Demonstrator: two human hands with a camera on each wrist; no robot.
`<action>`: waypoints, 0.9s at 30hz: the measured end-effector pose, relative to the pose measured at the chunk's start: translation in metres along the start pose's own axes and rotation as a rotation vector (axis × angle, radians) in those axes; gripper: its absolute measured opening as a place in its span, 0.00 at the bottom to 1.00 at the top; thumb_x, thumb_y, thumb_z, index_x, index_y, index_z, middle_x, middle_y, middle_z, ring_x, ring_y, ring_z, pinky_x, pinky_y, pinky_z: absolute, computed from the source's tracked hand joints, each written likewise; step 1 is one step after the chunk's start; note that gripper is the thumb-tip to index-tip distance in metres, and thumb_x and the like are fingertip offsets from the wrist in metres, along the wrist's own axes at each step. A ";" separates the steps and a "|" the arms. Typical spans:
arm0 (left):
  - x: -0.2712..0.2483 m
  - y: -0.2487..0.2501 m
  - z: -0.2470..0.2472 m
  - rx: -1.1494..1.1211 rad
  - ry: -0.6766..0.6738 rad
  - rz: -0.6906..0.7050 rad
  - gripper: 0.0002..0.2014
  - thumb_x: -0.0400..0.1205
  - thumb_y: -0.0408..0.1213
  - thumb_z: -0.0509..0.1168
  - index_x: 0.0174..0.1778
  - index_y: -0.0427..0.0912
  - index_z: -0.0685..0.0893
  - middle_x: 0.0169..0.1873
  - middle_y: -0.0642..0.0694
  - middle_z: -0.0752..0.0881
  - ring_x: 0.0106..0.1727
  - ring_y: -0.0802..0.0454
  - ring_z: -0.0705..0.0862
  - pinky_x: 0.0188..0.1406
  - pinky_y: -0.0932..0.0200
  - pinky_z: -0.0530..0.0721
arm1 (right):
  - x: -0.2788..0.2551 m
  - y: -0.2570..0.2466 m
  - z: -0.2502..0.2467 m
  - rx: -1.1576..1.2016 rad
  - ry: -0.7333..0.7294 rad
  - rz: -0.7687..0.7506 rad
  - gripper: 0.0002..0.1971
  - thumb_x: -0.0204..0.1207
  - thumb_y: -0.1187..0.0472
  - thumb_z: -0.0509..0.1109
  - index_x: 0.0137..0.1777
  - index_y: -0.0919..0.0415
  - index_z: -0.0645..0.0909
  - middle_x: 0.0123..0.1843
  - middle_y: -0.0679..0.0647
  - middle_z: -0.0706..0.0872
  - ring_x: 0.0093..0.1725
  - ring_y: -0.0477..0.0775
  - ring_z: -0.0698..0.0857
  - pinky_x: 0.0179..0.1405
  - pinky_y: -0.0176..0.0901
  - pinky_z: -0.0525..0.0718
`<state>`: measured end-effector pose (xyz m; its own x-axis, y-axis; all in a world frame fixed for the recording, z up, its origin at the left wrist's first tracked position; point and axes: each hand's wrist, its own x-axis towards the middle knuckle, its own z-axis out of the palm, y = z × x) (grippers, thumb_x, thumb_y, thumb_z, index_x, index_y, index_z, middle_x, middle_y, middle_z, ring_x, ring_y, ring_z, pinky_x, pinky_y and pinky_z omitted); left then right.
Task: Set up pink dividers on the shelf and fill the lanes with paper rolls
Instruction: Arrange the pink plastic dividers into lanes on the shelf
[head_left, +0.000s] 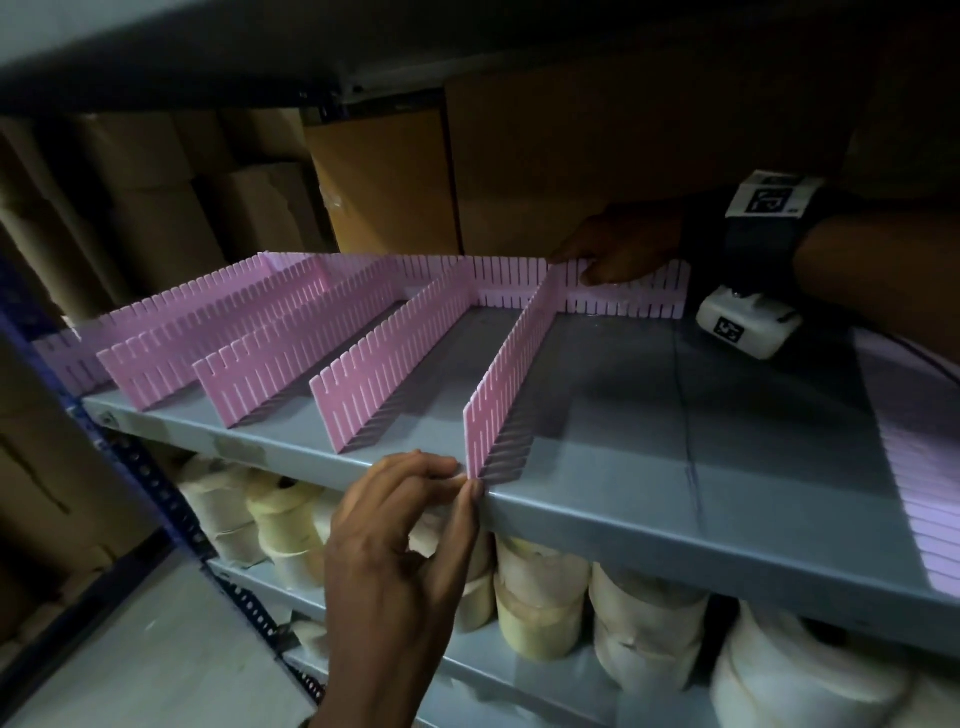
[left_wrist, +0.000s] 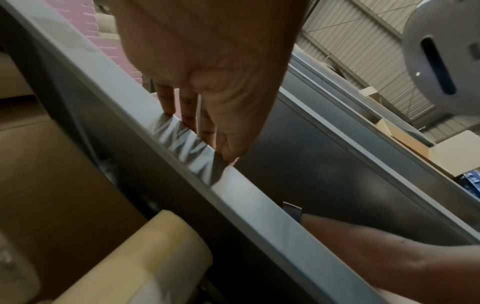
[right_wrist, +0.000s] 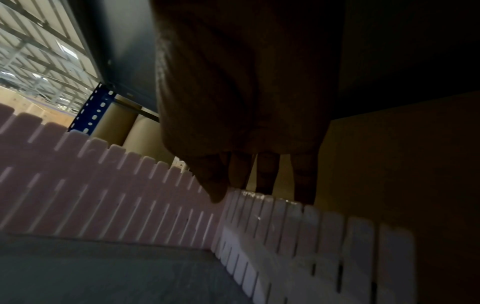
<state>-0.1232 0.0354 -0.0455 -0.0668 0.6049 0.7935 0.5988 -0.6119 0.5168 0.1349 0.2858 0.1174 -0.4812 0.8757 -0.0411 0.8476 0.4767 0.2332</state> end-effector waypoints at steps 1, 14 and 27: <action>0.001 -0.001 0.000 0.004 -0.014 0.010 0.04 0.82 0.42 0.75 0.43 0.47 0.92 0.48 0.62 0.89 0.54 0.57 0.89 0.50 0.48 0.87 | -0.002 -0.001 -0.001 0.006 -0.007 0.018 0.27 0.84 0.56 0.64 0.83 0.54 0.65 0.81 0.57 0.71 0.76 0.58 0.73 0.72 0.48 0.71; 0.002 -0.002 -0.004 -0.064 -0.013 -0.025 0.09 0.81 0.47 0.77 0.43 0.45 0.92 0.44 0.57 0.91 0.51 0.60 0.89 0.57 0.62 0.83 | -0.110 -0.041 -0.060 0.440 0.306 0.207 0.26 0.82 0.52 0.69 0.79 0.50 0.70 0.76 0.52 0.77 0.71 0.53 0.78 0.72 0.50 0.76; -0.020 0.111 0.037 -0.363 0.008 0.271 0.07 0.82 0.40 0.71 0.46 0.41 0.93 0.47 0.51 0.91 0.51 0.55 0.89 0.61 0.66 0.82 | -0.321 -0.070 0.002 0.397 0.232 0.363 0.14 0.80 0.49 0.68 0.63 0.47 0.86 0.55 0.32 0.88 0.50 0.26 0.84 0.48 0.21 0.78</action>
<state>-0.0262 -0.0258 -0.0154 0.0464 0.3949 0.9176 0.2771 -0.8876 0.3680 0.2303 -0.0289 0.1124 -0.1431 0.9698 0.1976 0.9648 0.1812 -0.1907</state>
